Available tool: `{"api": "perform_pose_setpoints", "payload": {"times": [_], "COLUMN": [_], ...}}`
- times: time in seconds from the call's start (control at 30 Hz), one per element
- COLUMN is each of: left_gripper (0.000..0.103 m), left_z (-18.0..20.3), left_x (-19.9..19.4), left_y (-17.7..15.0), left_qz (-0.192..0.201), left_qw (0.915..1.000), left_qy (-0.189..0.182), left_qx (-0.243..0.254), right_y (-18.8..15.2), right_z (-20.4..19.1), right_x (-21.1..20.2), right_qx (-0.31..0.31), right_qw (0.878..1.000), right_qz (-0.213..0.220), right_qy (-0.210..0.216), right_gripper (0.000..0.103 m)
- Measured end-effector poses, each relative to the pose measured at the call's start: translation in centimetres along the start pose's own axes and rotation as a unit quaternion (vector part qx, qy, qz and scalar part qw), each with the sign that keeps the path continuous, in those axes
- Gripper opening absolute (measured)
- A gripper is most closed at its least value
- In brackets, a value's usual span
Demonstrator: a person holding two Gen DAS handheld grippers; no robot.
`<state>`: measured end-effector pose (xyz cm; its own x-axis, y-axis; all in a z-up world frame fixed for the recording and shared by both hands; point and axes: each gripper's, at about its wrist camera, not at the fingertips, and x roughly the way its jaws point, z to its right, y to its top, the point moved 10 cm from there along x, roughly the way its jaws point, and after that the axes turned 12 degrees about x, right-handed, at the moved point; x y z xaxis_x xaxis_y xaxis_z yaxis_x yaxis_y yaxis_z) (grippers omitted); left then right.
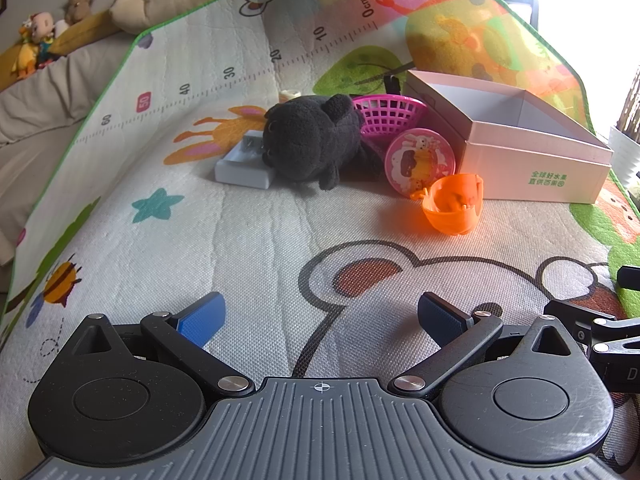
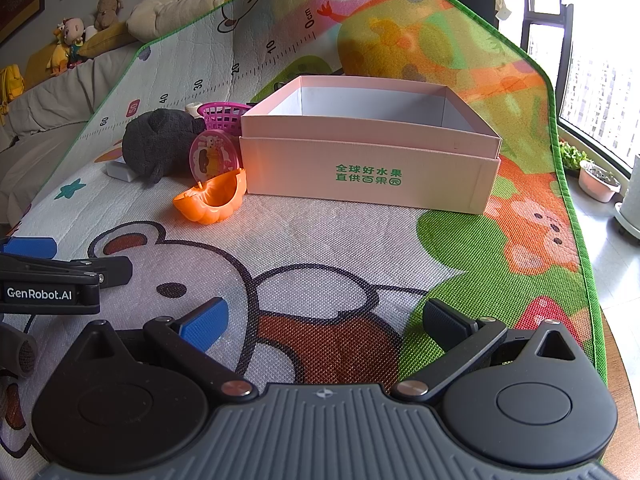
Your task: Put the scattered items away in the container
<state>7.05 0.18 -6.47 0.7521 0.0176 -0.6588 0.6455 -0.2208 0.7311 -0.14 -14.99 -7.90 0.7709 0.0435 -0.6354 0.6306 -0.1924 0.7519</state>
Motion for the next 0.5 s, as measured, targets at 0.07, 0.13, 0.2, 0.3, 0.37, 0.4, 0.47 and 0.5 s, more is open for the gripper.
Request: {"api": "perform_pose_setpoints", "payload": {"times": [0.07, 0.13, 0.2, 0.3, 0.37, 0.4, 0.47, 0.5], "left_gripper": [0.103, 0.103, 0.103, 0.103, 0.103, 0.103, 0.103, 0.103], "left_z": [0.00, 0.00, 0.01, 0.01, 0.02, 0.03, 0.06, 0.07], "left_x": [-0.01, 0.01, 0.00, 0.01, -0.03, -0.02, 0.30, 0.26], "left_y": [-0.01, 0.00, 0.00, 0.00, -0.04, -0.02, 0.21, 0.24], "left_qz": [0.000, 0.000, 0.000, 0.000, 0.000, -0.001, -0.002, -0.002], "left_qw": [1.0000, 1.0000, 1.0000, 1.0000, 1.0000, 1.0000, 1.0000, 1.0000], "left_qy": [0.000, 0.000, 0.000, 0.000, 0.000, 0.000, 0.000, 0.000], "left_qx": [0.000, 0.000, 0.000, 0.000, 0.000, 0.001, 0.002, 0.002], "right_y": [0.00, 0.00, -0.01, -0.02, -0.05, -0.05, -0.02, 0.00], "right_z": [0.00, 0.01, 0.01, -0.04, -0.08, -0.09, -0.09, -0.09], "right_x": [0.02, 0.02, 0.03, 0.01, -0.01, -0.02, 0.00, 0.00], "right_qx": [0.000, 0.000, 0.000, -0.002, -0.004, -0.005, -0.006, -0.007], "right_qw": [1.000, 1.000, 1.000, 1.000, 1.000, 1.000, 1.000, 1.000], "right_qz": [0.000, 0.000, 0.000, -0.001, -0.002, -0.003, -0.004, -0.005], "right_qy": [0.000, 0.000, 0.000, -0.002, -0.003, -0.004, -0.004, -0.004], "right_gripper": [0.103, 0.103, 0.103, 0.103, 0.103, 0.103, 0.103, 0.103]}}
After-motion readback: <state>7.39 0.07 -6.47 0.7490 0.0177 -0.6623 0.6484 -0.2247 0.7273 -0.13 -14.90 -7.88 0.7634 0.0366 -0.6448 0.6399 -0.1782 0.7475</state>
